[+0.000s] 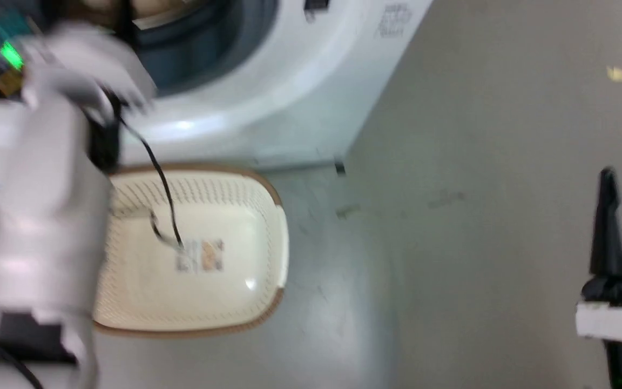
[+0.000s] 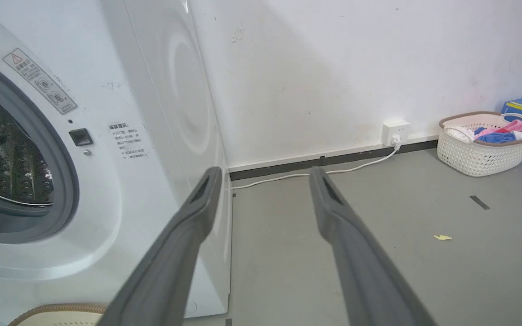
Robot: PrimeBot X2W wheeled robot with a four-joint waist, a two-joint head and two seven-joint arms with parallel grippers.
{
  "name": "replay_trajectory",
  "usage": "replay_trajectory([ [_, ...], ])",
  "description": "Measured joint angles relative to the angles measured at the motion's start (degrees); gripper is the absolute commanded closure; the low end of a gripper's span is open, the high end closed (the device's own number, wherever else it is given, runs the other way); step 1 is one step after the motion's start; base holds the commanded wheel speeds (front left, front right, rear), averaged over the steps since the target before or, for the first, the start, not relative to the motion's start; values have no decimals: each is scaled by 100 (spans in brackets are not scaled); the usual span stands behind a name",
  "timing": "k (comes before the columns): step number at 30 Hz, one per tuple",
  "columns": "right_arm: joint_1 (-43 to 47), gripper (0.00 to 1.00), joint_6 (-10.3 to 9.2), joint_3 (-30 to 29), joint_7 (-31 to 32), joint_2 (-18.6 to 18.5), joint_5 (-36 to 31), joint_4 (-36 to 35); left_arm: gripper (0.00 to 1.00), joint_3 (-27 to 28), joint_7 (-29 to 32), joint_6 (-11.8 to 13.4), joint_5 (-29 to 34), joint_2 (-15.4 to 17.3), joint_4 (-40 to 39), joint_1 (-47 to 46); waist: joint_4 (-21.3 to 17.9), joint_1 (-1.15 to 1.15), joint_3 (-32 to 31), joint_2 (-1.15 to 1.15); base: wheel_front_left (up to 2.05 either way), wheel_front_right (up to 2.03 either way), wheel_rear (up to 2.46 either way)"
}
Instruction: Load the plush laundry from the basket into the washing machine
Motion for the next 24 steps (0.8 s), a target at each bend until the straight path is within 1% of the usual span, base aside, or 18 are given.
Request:
replay_trajectory([
  [5, 396, 0, 0, 142, 0, 9, -249, -38, 0, -132, -250, -54, -42, -246, -489, 1232, 231, -1, -747, 0, 0, 0, 0],
  [9, 701, 0, 0, 207, 0, 103, -360, -48, 0, 4, -301, -92, -444, -597, -1112, 2357, 427, -1, -1313, 0, 0, 0, 0],
  [10, 782, 0, 0, 220, 0, 141, -364, -45, 0, -22, -316, -93, -454, -649, -1262, 2646, 478, -1, -1449, 0, 0, 0, 0],
  [12, 951, 0, 0, 279, 0, 177, -406, -44, 0, -41, -324, -86, -456, -713, -1550, 3200, 577, -1, -1702, 0, 0, 0, 0],
  [15, 1153, 0, 0, 307, 0, 215, -485, -47, 0, -94, -325, 11, -400, -758, -1980, 3928, 733, -1, -2038, 0, 0, 0, 0],
  [20, 1380, 0, 0, 368, 0, 233, -643, -42, 0, -110, -324, 177, -320, -818, -2599, 4908, 952, 0, -2470, 0, 0, 0, 0],
  [24, 1493, 0, 0, 414, 0, 253, -739, -15, 0, -66, -324, 275, -276, -857, -2947, 5509, 1112, 1, -2660, -1, 0, 0, 0],
])
